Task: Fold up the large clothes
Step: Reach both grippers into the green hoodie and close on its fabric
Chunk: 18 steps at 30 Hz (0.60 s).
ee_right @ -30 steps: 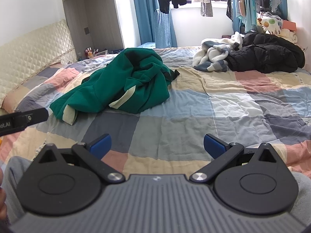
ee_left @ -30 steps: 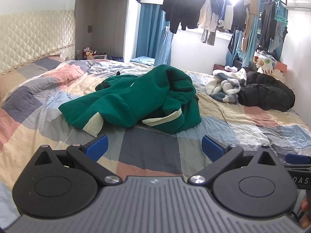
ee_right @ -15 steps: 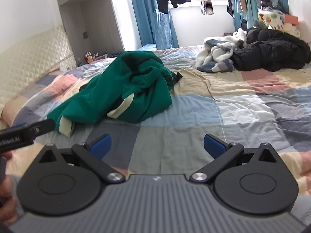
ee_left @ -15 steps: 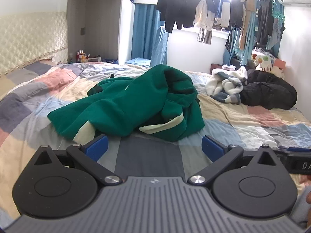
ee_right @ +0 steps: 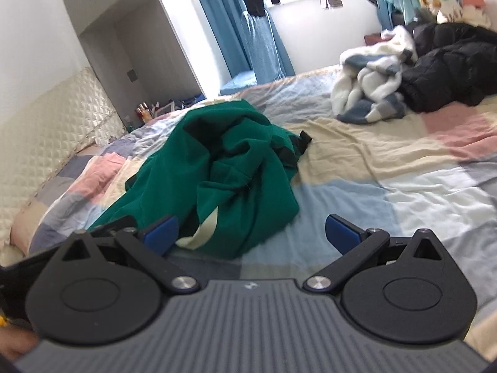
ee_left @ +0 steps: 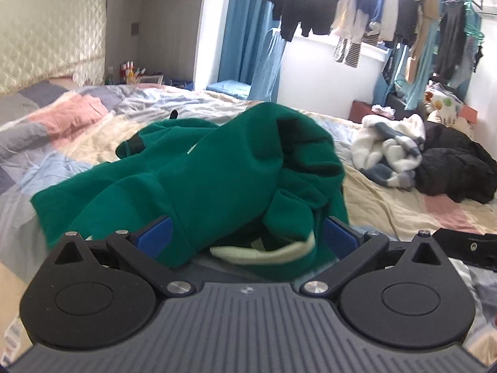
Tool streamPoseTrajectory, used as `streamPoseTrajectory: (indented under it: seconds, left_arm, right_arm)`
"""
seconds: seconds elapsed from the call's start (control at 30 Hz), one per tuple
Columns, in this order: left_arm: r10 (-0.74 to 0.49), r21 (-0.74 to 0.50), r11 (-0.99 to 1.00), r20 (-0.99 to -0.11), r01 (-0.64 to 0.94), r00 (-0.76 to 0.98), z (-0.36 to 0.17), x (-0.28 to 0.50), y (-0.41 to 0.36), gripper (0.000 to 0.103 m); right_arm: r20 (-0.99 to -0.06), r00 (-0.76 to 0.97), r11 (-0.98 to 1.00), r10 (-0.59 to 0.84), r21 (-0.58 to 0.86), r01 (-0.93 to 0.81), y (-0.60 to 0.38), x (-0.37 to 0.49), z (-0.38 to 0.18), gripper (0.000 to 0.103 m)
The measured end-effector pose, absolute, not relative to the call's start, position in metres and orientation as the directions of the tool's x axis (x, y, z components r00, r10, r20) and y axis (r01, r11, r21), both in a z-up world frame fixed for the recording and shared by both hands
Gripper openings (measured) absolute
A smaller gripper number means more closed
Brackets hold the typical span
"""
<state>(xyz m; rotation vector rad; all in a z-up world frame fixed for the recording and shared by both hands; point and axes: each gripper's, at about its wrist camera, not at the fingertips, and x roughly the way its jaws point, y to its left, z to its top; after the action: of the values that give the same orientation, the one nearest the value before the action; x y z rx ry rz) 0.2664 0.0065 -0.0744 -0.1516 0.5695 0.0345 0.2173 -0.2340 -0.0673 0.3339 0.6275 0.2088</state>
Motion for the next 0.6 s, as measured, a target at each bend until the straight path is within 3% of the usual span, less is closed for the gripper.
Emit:
streamPoseTrajectory:
  seconds: [0.37, 0.57, 0.6]
  left_arm:
    - [-0.033, -0.143, 0.988, -0.577, -0.061, 0.816, -0.143, 0.367, 0.032, 0.103]
    - [0.000, -0.099, 0.993, -0.567, -0.069, 0.824, -0.177, 0.392, 0.046, 0.102]
    - [0.006, -0.094, 0.993, -0.561, -0.070, 0.828, -0.183, 0.397, 0.048, 0.102]
  right_arm:
    - [-0.514, 0.748, 0.852, 0.421, 0.506, -0.132, -0.222, 0.316, -0.110, 0.102]
    - [-0.517, 0.704, 0.806, 0.487, 0.577, -0.133, -0.216, 0.361, -0.144, 0.091]
    - [-0.518, 0.700, 0.803, 0.491, 0.581, -0.134, -0.214, 0.368, -0.149, 0.086]
